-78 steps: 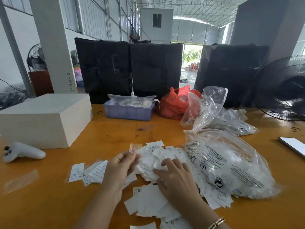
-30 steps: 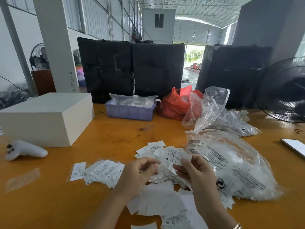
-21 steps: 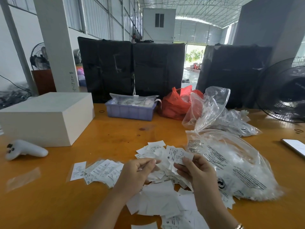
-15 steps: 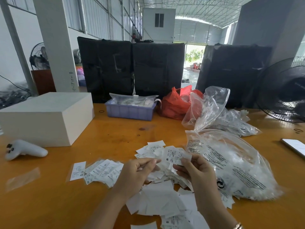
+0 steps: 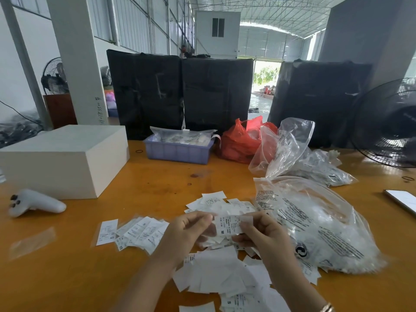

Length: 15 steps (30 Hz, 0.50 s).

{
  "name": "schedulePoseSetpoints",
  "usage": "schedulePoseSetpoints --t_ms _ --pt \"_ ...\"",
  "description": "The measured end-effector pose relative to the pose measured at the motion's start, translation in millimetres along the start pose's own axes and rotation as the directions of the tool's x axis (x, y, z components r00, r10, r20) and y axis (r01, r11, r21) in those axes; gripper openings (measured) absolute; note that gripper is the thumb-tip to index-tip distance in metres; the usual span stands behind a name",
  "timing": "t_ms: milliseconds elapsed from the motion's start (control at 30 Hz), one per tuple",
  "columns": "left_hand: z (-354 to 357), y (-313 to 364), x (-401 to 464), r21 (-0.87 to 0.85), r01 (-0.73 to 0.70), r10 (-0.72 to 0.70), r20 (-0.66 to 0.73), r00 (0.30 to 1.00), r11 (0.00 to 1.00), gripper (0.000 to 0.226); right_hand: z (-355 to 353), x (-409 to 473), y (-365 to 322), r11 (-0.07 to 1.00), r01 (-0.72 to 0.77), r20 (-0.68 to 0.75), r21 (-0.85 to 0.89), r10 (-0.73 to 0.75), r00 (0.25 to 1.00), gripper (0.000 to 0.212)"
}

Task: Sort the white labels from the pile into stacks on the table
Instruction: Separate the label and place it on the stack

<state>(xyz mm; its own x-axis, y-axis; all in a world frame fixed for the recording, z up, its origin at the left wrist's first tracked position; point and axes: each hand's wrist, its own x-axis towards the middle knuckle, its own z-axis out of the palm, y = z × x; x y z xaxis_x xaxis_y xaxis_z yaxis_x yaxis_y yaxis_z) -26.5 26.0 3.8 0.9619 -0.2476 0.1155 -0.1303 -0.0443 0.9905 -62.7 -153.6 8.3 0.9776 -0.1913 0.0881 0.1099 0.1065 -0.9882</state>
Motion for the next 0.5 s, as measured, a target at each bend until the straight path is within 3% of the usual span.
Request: schedulePoseSetpoints --t_ms 100,267,500 --pt "-0.2 0.7 0.4 -0.007 0.009 -0.009 0.009 1.0 1.0 0.014 -0.3 0.7 -1.1 1.0 0.019 -0.009 0.009 -0.019 1.0 0.007" --pt "-0.7 1.6 0.3 -0.006 -0.013 0.013 0.002 1.0 1.0 0.007 -7.9 4.1 -2.5 0.97 0.016 -0.118 0.244 0.014 0.993 0.004" --pt "2.2 4.6 -1.4 -0.025 -0.01 0.009 -0.035 0.999 1.0 0.014 2.3 0.7 -2.1 0.975 -0.012 -0.074 0.223 0.029 0.997 0.005"
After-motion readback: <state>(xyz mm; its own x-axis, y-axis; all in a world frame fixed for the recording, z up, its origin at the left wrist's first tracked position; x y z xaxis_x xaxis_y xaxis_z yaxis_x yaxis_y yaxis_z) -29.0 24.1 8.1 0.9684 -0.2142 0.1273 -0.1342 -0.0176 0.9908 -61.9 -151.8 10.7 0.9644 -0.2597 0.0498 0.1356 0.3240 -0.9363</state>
